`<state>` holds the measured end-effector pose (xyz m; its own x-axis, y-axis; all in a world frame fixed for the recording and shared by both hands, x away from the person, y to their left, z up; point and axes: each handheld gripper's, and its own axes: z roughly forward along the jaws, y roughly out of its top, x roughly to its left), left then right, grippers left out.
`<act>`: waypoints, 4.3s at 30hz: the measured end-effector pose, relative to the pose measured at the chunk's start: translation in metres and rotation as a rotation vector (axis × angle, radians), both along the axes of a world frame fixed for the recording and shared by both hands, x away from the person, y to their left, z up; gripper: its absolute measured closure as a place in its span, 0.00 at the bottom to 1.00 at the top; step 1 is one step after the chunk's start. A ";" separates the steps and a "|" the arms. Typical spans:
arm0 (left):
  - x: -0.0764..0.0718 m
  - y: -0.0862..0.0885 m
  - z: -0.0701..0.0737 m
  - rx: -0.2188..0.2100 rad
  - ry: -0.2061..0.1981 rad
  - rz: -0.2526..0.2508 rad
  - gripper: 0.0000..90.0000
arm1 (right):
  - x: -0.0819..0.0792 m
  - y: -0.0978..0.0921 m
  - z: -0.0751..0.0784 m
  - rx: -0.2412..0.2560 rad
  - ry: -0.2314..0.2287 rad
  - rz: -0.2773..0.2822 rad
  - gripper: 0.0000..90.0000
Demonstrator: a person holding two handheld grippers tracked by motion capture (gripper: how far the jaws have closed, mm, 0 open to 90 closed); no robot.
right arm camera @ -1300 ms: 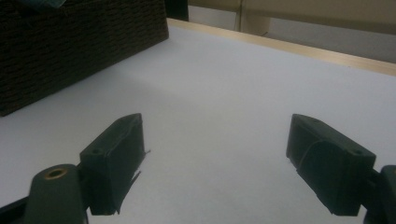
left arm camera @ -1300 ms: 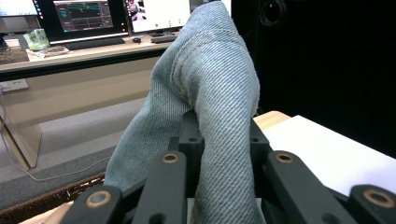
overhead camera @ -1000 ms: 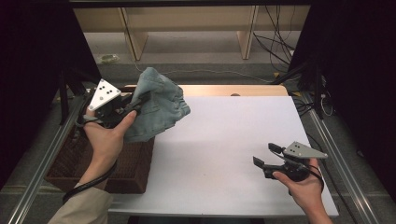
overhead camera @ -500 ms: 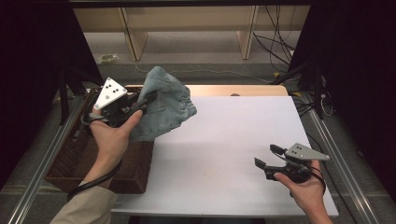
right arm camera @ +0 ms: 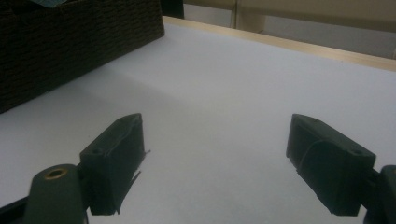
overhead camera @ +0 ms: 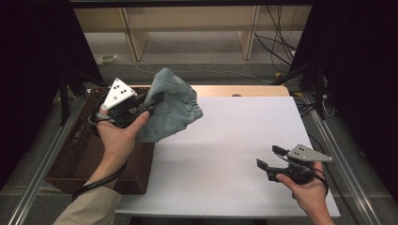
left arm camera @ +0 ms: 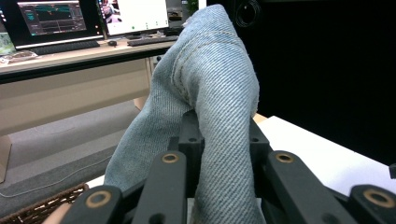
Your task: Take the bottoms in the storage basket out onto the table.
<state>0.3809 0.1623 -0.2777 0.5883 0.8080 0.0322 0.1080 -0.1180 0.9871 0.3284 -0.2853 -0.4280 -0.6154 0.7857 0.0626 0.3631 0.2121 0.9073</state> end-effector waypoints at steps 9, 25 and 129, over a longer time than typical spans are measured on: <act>0.000 -0.011 -0.003 0.009 0.006 -0.021 0.84 | 0.000 0.000 0.000 0.003 0.000 0.001 0.22; -0.001 -0.031 -0.009 0.025 0.023 -0.072 0.84 | 0.000 -0.001 0.000 0.003 0.001 0.002 0.22; 0.004 -0.094 -0.064 0.147 0.133 -0.193 0.84 | 0.000 -0.002 0.000 0.002 0.003 0.008 0.23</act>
